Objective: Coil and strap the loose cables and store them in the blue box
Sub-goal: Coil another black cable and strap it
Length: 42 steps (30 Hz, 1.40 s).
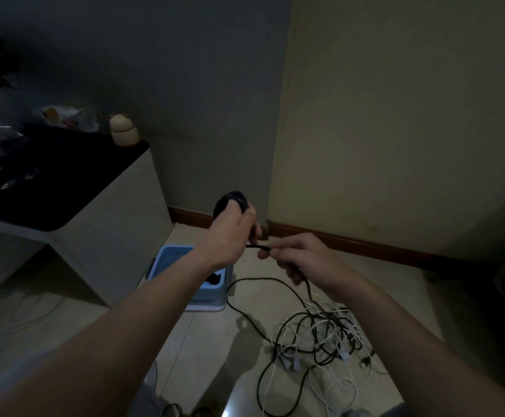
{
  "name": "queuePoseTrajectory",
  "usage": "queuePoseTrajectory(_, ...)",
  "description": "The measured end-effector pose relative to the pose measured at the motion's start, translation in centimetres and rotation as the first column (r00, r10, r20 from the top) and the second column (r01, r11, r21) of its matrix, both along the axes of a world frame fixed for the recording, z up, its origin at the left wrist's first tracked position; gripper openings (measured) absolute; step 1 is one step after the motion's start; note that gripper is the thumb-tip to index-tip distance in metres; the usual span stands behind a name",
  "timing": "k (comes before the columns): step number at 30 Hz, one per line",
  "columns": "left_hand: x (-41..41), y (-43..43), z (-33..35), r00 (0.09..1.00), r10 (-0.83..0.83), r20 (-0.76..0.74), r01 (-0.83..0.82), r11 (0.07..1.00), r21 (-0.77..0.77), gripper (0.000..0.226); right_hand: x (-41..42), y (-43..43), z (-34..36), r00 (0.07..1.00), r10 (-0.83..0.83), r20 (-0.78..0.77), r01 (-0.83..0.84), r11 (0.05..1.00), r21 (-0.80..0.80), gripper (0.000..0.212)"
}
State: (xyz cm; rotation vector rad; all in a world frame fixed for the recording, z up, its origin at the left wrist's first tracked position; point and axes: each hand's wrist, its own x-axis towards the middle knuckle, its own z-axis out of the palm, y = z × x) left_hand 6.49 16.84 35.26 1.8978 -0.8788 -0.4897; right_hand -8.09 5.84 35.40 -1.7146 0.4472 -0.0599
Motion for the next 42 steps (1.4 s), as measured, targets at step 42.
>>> queuePoseTrajectory(42,-0.3,1.4,3.4,0.292,-0.503,-0.813,-0.112,0.826,-0.552,0.035,-0.7,-3.0,-2.1,0.988,-0.009,-0.152,-0.001,0.998,-0.067,0.048)
